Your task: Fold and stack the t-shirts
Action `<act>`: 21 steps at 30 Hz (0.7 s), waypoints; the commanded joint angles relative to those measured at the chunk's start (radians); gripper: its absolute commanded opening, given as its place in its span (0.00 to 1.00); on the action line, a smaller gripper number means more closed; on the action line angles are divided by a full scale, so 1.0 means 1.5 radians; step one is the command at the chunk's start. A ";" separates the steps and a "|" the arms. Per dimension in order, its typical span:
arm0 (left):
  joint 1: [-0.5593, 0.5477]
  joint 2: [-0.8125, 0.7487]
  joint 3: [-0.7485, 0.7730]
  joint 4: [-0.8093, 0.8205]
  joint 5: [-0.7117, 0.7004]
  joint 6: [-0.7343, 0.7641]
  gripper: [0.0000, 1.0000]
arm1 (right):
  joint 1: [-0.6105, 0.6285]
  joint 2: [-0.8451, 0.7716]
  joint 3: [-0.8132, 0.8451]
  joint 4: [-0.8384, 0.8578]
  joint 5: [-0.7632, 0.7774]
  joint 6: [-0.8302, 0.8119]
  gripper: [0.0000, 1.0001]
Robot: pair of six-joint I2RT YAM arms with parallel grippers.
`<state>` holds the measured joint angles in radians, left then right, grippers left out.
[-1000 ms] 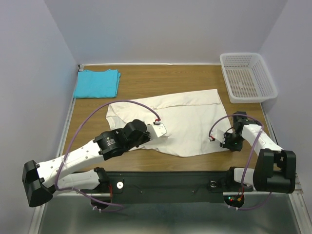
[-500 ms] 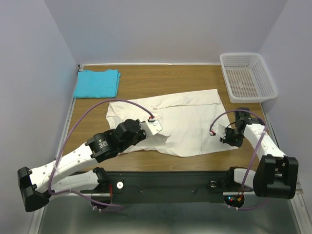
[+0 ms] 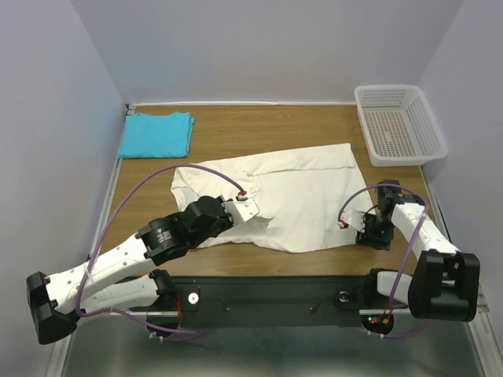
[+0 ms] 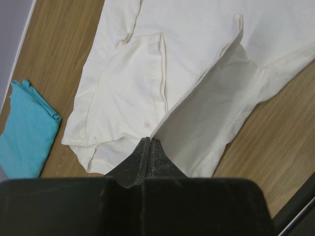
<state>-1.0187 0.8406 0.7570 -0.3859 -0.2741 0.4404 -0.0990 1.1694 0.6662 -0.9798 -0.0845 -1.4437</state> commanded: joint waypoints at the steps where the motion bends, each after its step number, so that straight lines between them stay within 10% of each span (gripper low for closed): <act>1: 0.004 -0.029 -0.006 0.034 0.005 0.006 0.00 | -0.006 0.012 -0.026 0.052 0.022 -0.032 0.60; 11: 0.005 -0.028 -0.010 0.045 0.009 -0.001 0.00 | -0.006 0.036 -0.058 0.090 0.019 -0.044 0.51; 21: 0.007 -0.014 -0.009 0.042 0.000 -0.012 0.00 | -0.007 0.017 -0.081 0.110 -0.005 -0.018 0.07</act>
<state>-1.0138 0.8215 0.7509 -0.3630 -0.2626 0.4362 -0.0990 1.1931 0.5732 -0.8158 -0.0650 -1.4883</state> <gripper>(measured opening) 0.018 0.114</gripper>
